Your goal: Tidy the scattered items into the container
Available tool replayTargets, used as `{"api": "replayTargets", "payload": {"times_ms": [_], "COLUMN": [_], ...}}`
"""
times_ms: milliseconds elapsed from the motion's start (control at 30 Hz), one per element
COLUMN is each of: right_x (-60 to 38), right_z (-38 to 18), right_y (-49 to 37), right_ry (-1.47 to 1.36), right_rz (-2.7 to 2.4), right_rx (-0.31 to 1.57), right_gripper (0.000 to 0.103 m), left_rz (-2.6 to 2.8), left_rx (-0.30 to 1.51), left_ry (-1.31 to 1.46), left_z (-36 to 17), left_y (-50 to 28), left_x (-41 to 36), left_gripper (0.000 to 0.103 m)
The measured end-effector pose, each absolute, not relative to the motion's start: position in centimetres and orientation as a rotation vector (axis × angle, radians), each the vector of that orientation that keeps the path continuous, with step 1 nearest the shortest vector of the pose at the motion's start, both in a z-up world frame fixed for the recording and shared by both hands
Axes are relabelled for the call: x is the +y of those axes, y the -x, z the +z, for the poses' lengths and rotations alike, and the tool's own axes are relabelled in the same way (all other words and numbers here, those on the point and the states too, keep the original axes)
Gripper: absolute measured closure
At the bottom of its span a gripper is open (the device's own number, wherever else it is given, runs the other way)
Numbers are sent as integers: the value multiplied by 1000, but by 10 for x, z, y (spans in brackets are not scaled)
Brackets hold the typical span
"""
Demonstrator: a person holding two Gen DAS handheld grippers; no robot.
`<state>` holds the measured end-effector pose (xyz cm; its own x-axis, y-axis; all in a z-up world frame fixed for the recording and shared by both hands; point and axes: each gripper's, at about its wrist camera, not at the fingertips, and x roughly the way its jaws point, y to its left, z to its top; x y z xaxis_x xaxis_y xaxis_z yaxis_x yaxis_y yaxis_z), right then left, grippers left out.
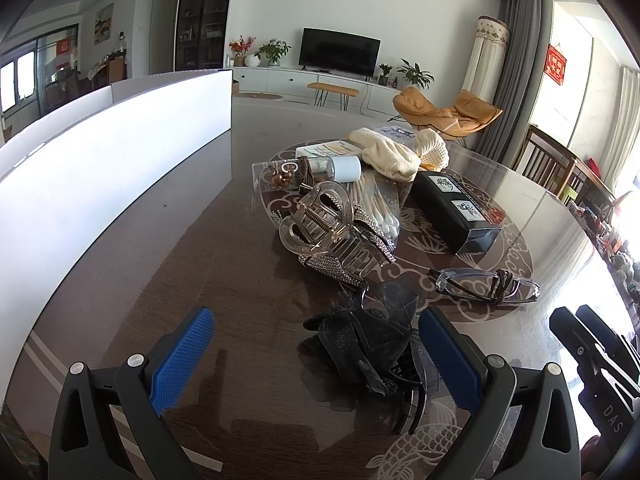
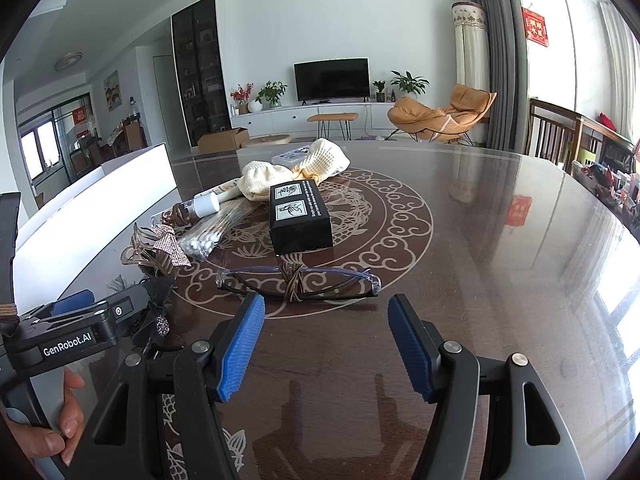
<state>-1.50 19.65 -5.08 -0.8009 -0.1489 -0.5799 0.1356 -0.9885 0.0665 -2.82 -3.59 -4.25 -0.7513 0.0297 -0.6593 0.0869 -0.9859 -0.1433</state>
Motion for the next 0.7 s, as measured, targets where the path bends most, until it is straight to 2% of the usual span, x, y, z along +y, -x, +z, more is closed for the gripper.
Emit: {"api": "replayTargets", "payload": {"times_ms": [200, 300, 467, 700], "right_x": [197, 196, 196, 198], "right_z": [-52, -52, -52, -52], "right_y": [16, 16, 16, 17], "right_ry": [-933, -940, -940, -936], "right_rz": [-2843, -2840, -2836, -2832], "right_rx": [-27, -25, -24, -45], "right_gripper": [38, 38, 38, 38], "left_rz": [-2895, -2876, -2941, -3013], "left_rx": [262, 267, 375, 359], "left_ry": [-1114, -1213, -1338, -1408], "left_z": [-45, -48, -53, -37], "left_y": [29, 31, 21, 42], "left_x": [-37, -44, -66, -36], "left_gripper": [0, 0, 0, 0]}}
